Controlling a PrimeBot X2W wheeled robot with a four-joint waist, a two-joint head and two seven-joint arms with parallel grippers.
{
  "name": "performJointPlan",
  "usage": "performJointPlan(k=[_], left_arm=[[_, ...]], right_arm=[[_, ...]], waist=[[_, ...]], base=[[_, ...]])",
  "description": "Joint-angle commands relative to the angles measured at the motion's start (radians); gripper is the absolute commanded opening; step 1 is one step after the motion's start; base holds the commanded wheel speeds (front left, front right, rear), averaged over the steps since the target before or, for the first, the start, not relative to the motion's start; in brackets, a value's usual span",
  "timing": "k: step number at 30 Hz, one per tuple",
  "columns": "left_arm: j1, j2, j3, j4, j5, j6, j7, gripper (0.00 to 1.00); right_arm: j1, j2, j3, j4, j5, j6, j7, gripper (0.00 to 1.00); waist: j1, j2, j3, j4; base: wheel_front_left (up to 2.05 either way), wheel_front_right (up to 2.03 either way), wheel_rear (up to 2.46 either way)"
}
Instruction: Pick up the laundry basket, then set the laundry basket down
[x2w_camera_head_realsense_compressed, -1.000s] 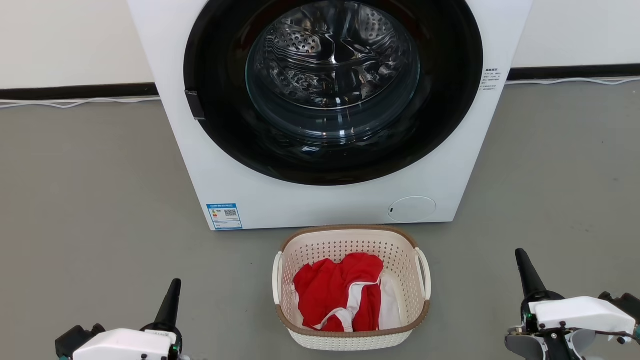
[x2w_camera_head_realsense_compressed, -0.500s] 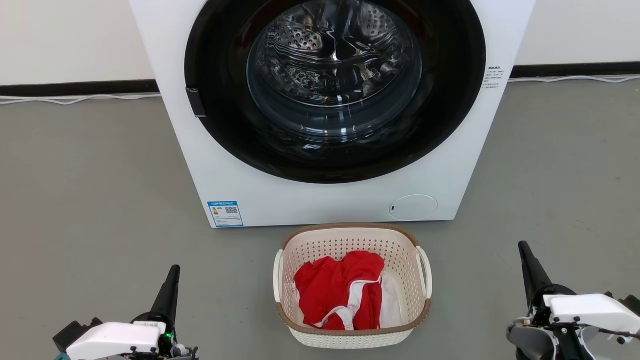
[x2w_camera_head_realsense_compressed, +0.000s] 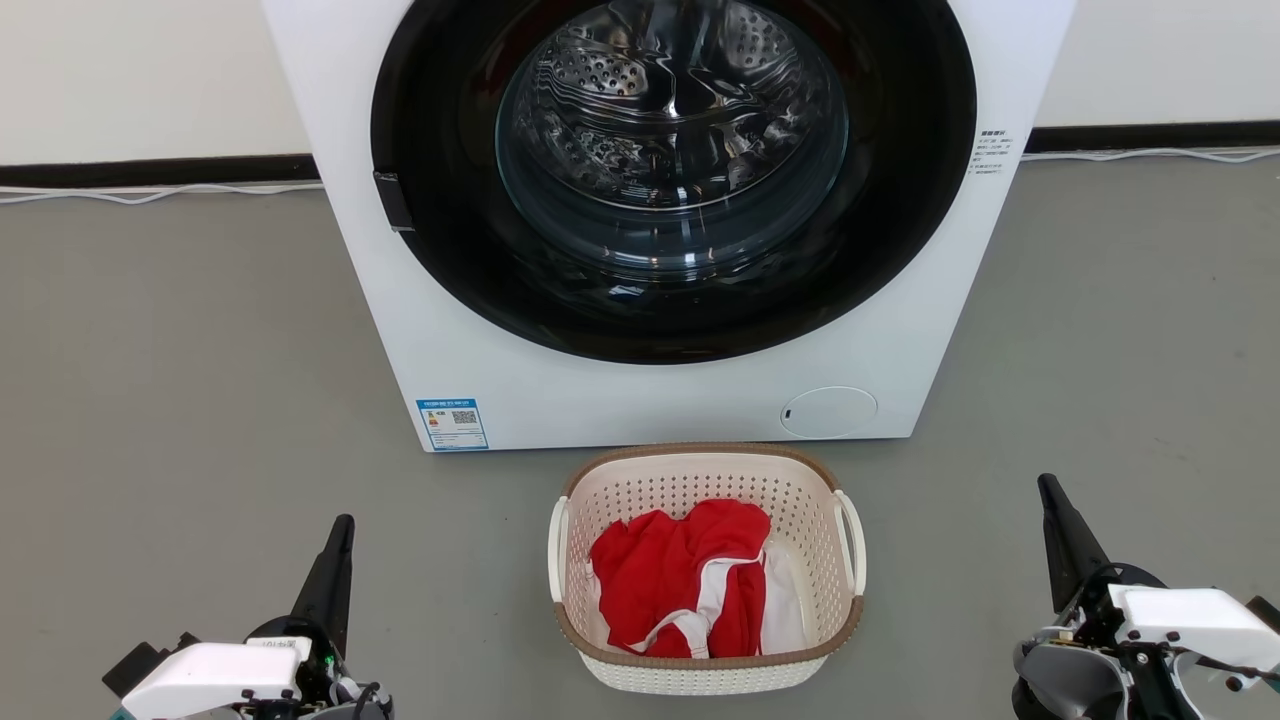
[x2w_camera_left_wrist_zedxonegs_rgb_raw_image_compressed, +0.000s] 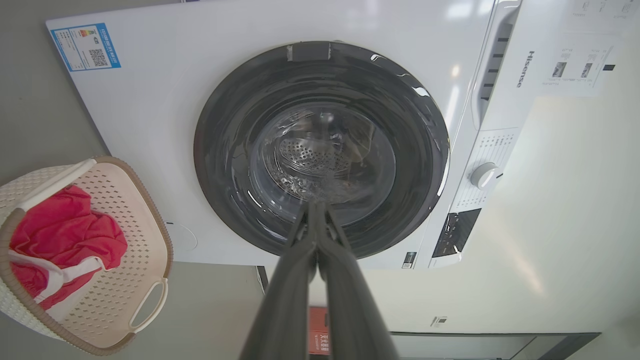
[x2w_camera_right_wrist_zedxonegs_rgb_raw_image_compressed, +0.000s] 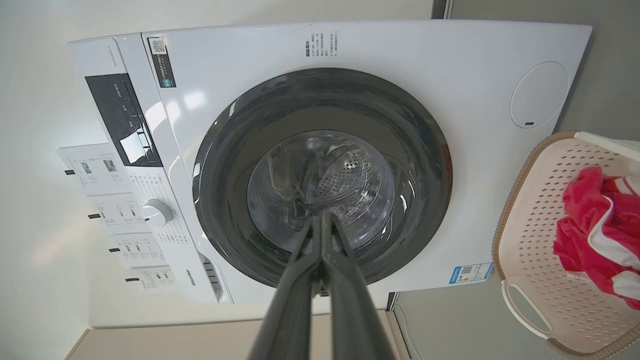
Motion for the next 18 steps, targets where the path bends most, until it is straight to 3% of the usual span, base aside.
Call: performJointPlan(k=[1,18], left_arm=[[-0.056,0.010,0.032,-0.029,-0.004,-0.007,0.007,0.00],[-0.056,0.010,0.032,-0.029,-0.004,-0.007,0.007,0.00]], right_arm=[[-0.011,-0.003,0.018,-0.032,0.006,0.007,0.008,0.00],[-0.011,-0.003,0.018,-0.032,0.006,0.007,0.008,0.00]], waist=[[0.0000,-0.0001,0.000,0.000],[0.0000,-0.0001,0.000,0.000]], base=[[0.00,0.00,0.00],[0.00,0.00,0.00]])
